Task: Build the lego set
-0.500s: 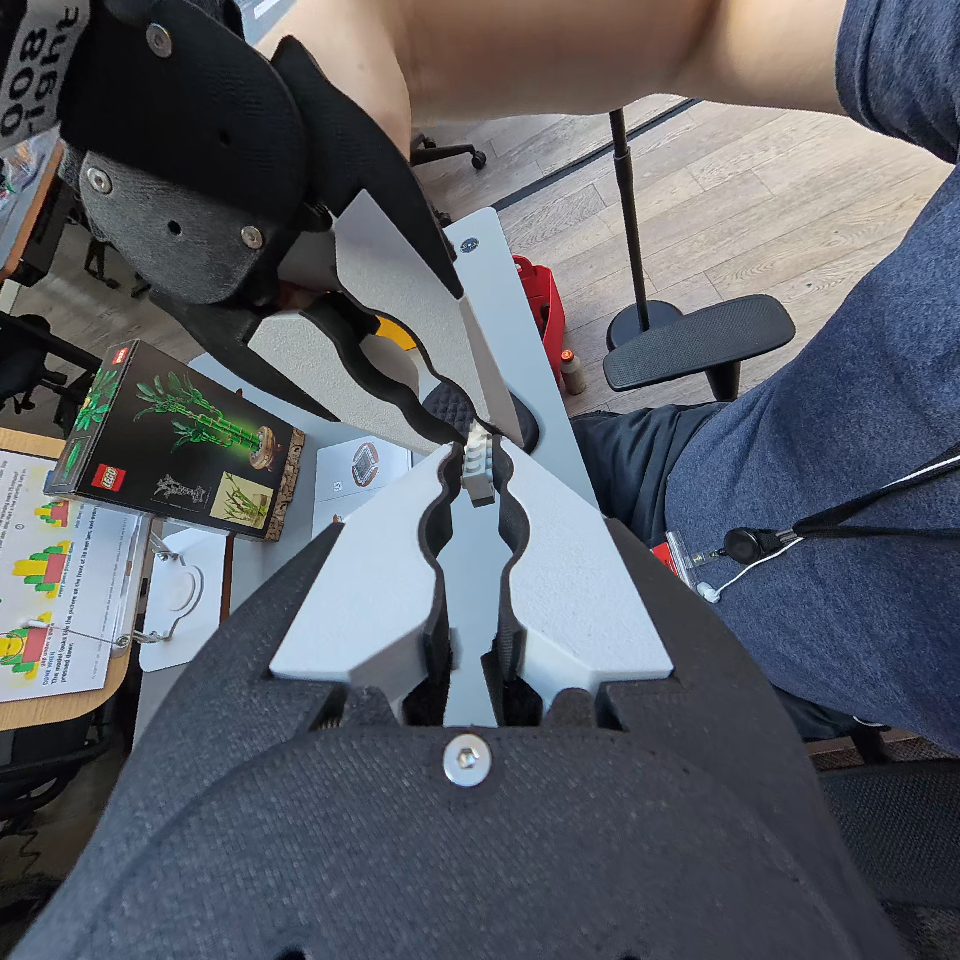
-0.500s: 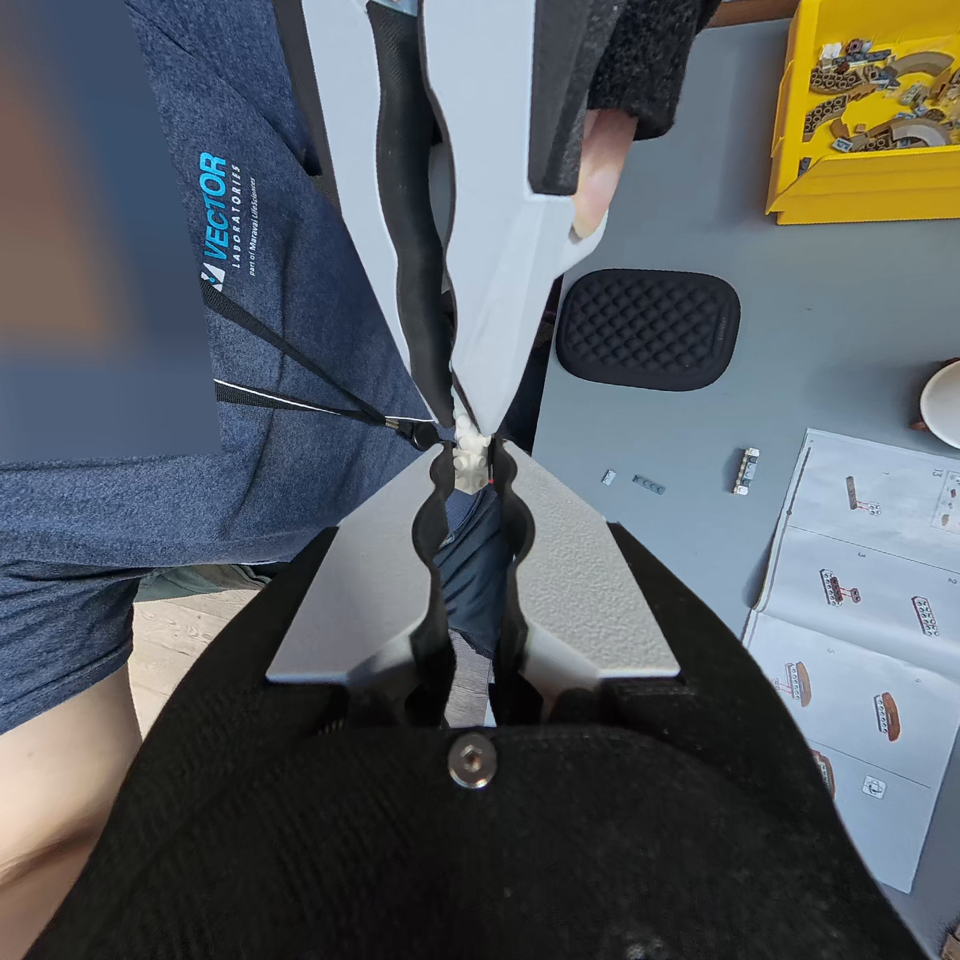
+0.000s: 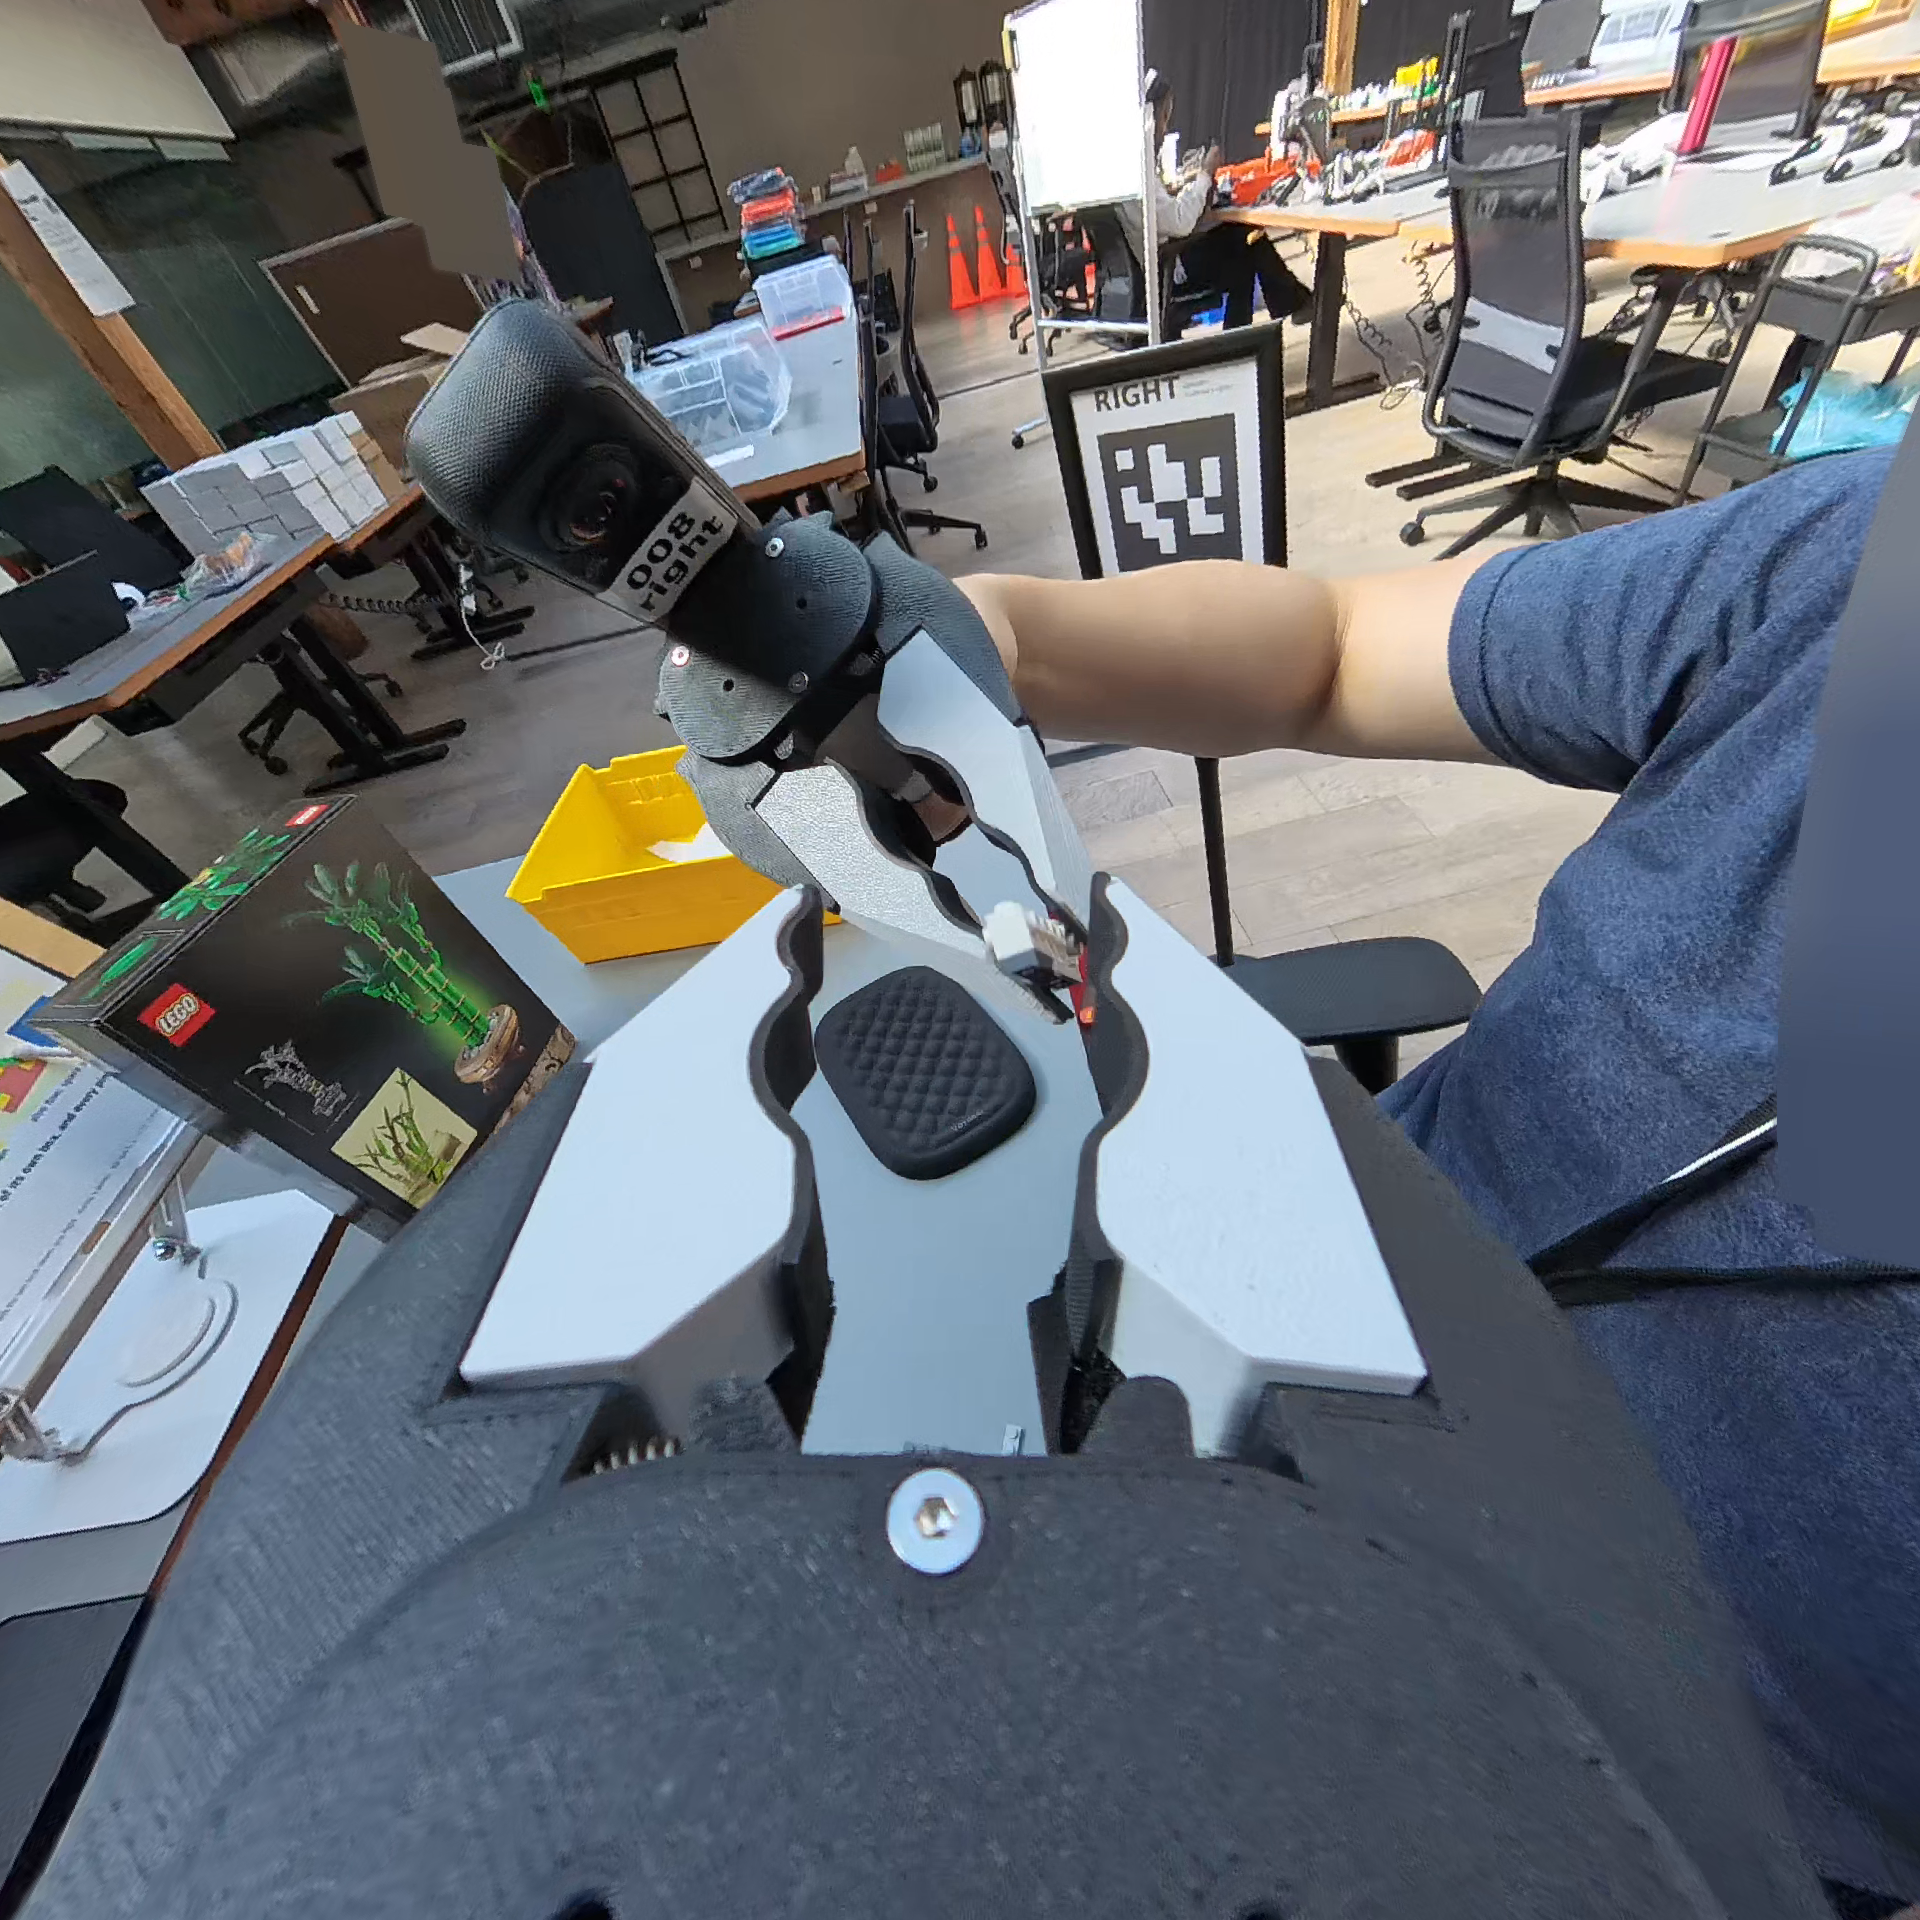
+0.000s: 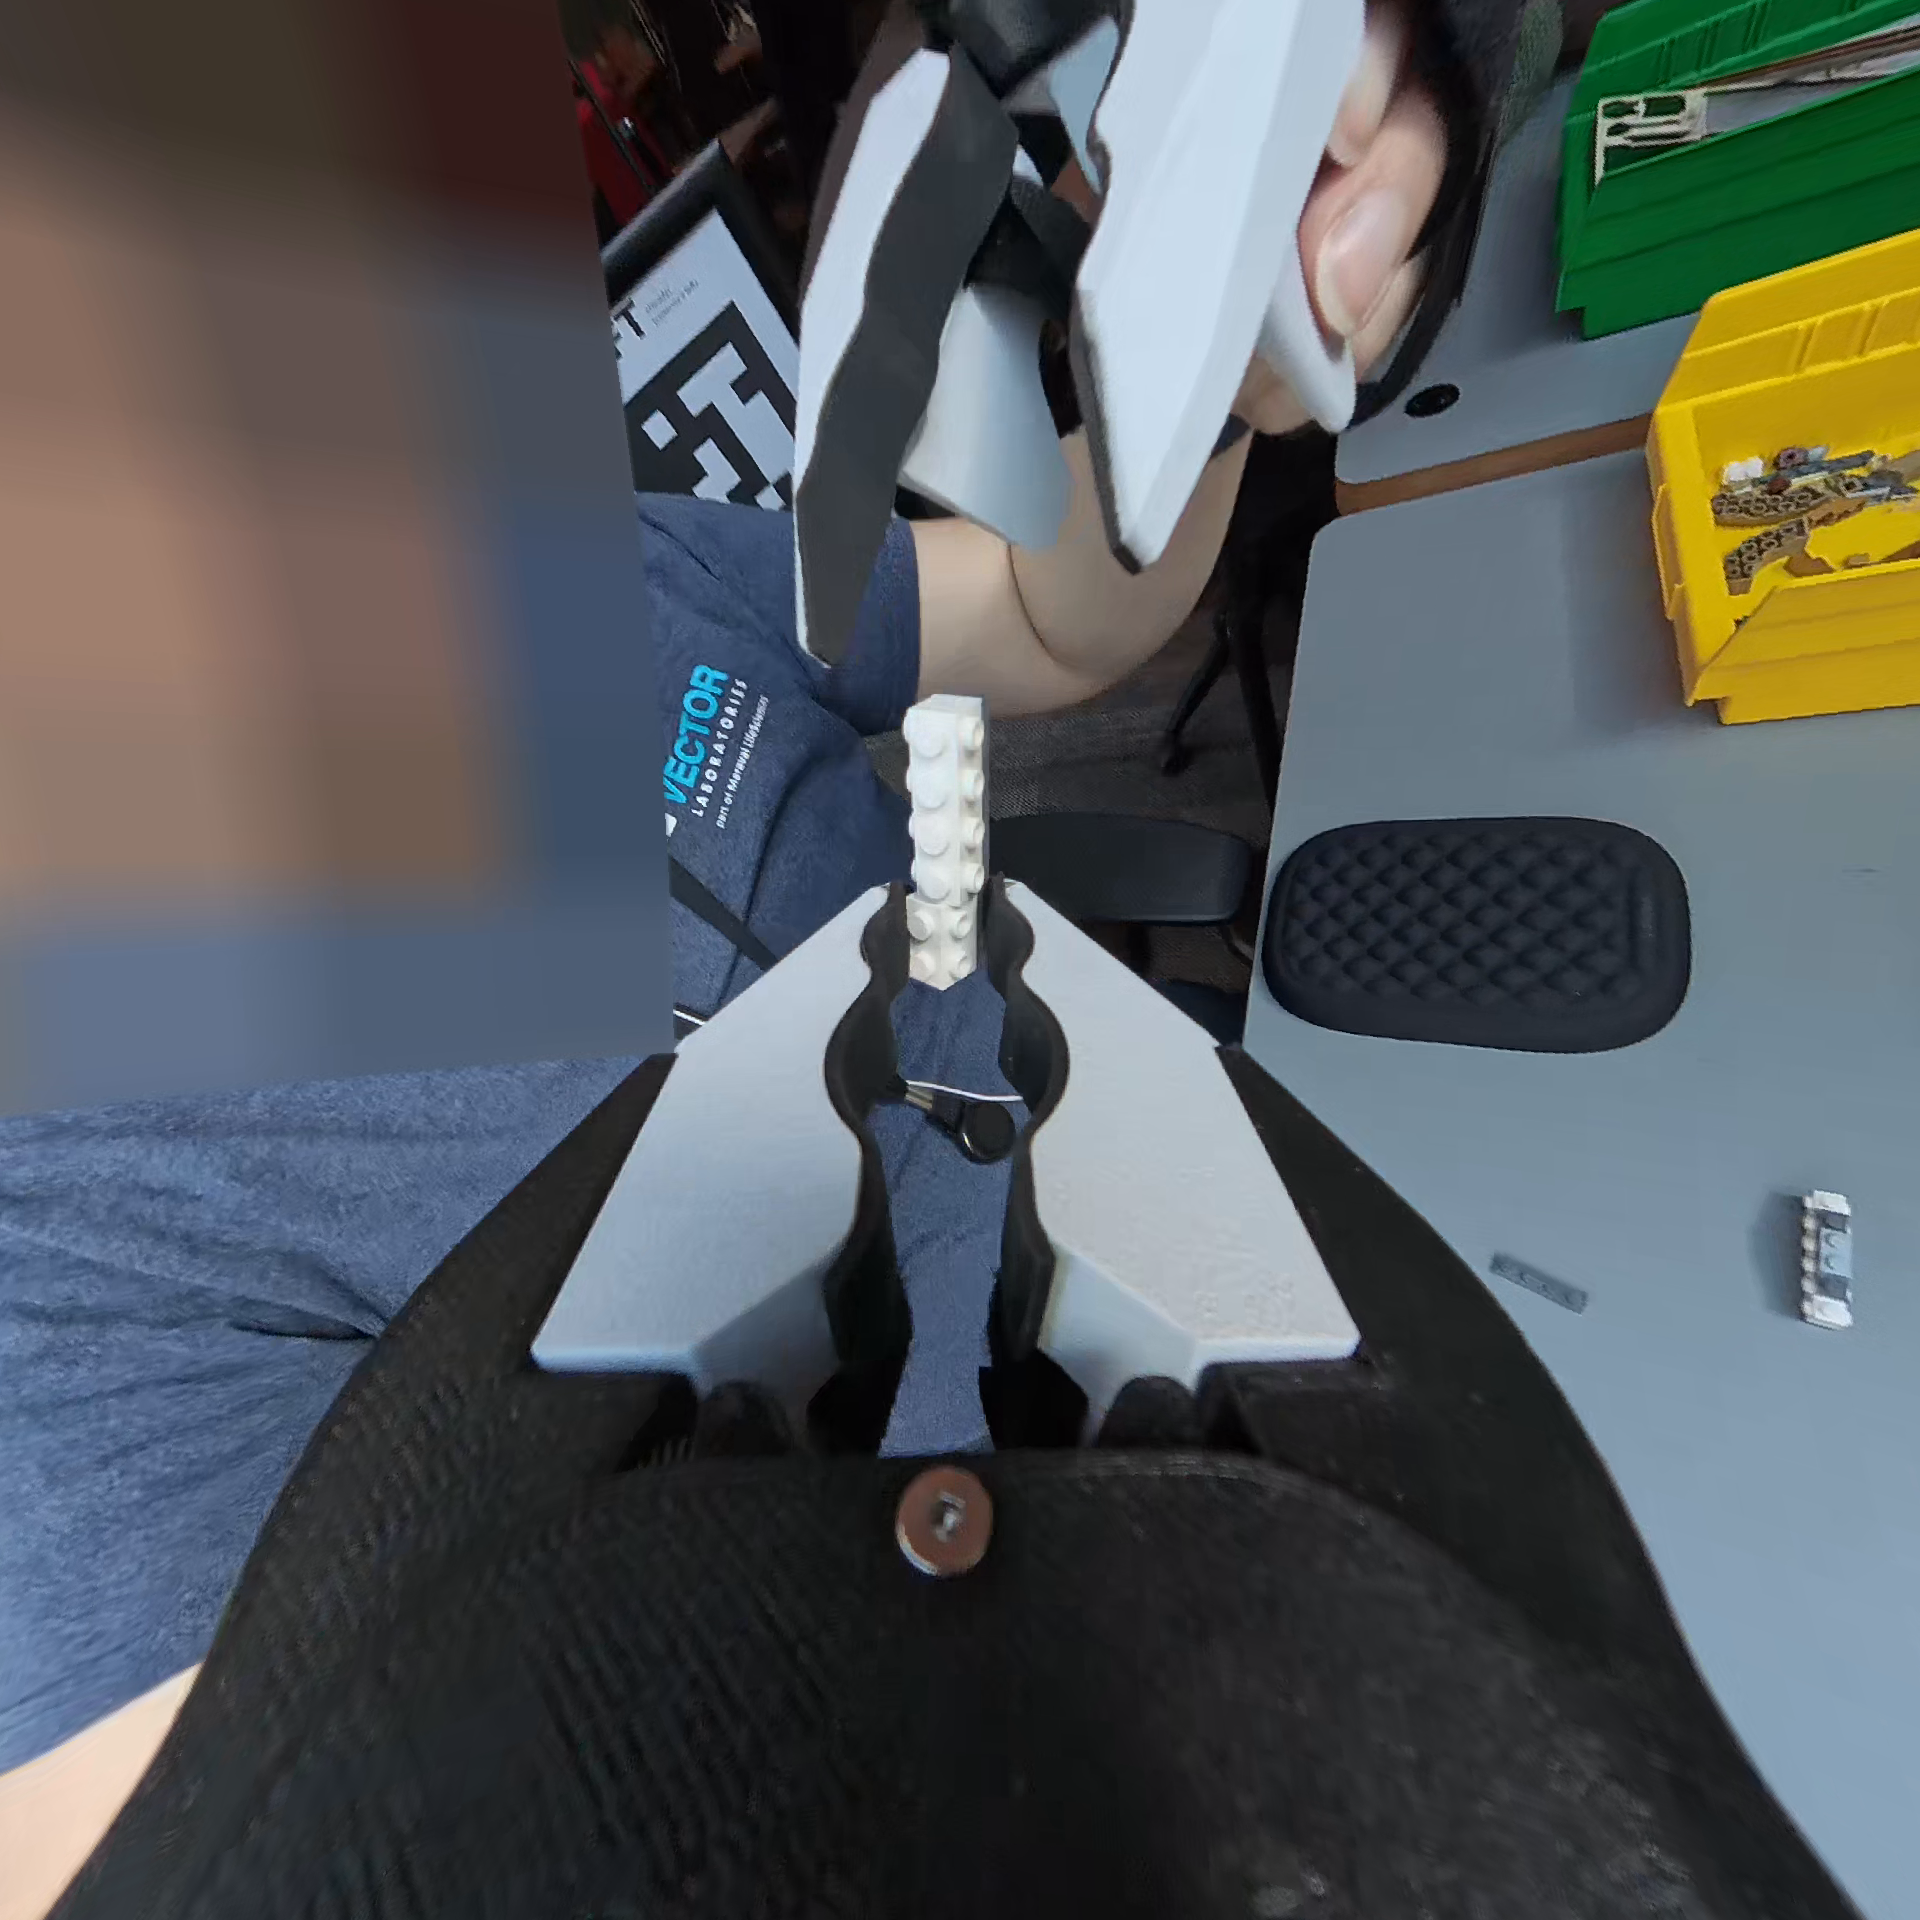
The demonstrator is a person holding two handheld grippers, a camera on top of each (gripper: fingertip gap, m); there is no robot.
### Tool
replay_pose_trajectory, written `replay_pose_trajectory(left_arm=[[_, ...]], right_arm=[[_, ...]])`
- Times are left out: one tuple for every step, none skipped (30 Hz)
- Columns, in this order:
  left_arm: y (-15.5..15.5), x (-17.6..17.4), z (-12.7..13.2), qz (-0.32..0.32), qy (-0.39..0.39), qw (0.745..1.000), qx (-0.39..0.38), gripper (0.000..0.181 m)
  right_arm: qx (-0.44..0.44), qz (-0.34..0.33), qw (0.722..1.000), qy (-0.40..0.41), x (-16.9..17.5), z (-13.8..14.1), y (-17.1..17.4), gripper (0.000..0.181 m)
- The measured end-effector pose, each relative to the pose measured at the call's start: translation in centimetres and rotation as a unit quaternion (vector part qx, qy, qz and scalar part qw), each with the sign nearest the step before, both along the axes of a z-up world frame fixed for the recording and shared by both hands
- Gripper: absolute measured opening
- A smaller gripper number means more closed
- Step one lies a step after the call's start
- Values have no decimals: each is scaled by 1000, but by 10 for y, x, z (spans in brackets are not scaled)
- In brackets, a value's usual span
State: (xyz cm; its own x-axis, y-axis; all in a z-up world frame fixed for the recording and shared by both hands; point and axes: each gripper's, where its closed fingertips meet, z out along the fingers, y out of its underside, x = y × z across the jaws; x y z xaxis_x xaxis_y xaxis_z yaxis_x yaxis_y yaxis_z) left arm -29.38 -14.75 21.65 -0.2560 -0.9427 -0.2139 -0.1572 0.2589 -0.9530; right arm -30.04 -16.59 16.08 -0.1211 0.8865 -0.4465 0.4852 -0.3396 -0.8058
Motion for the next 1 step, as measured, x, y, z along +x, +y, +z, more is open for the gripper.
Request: replay_pose_trajectory(left_arm=[[0,-5,-5,0,-14,1000,1,54]], right_arm=[[-20,-2,1000,20,-1,3,-1,13]])
